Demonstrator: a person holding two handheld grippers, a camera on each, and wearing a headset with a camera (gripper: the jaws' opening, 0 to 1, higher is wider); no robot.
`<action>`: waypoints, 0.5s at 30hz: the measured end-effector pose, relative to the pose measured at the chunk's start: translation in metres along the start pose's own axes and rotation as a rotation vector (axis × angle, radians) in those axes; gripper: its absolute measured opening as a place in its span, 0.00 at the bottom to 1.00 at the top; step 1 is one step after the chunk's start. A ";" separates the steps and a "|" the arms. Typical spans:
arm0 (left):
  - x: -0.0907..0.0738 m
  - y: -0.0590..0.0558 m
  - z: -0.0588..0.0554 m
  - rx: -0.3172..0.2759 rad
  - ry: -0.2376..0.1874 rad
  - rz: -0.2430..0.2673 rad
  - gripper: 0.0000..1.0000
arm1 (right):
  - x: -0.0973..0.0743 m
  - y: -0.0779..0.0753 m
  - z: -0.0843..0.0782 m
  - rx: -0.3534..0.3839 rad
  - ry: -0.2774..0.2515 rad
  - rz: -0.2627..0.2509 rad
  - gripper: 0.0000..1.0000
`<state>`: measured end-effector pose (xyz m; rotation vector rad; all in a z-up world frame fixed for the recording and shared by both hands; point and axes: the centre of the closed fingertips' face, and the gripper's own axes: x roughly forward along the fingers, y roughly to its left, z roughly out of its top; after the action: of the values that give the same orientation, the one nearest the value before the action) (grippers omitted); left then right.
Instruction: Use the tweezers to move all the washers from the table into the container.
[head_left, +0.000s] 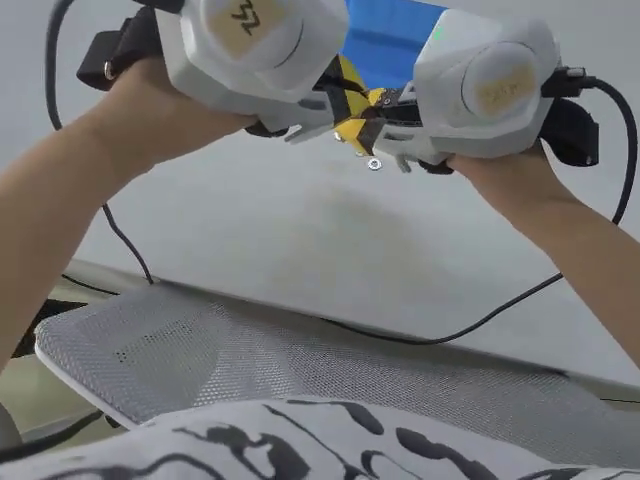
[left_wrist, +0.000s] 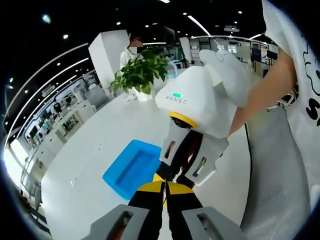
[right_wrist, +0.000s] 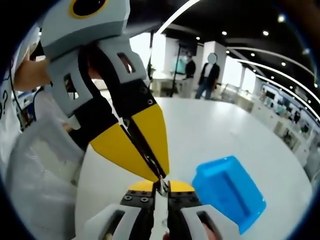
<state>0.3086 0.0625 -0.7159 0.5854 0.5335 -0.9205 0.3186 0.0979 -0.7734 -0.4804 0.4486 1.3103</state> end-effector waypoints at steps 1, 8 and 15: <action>0.001 0.001 -0.001 0.004 0.000 0.000 0.00 | 0.001 -0.002 0.001 0.008 -0.008 0.002 0.04; 0.003 0.011 0.006 0.041 -0.016 0.005 0.00 | 0.000 -0.013 0.011 0.017 -0.028 -0.016 0.04; 0.003 0.028 0.014 0.068 -0.031 0.017 0.00 | 0.000 -0.029 0.020 -0.004 -0.040 -0.052 0.04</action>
<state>0.3361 0.0642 -0.7010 0.6348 0.4698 -0.9334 0.3480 0.1037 -0.7545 -0.4656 0.3984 1.2688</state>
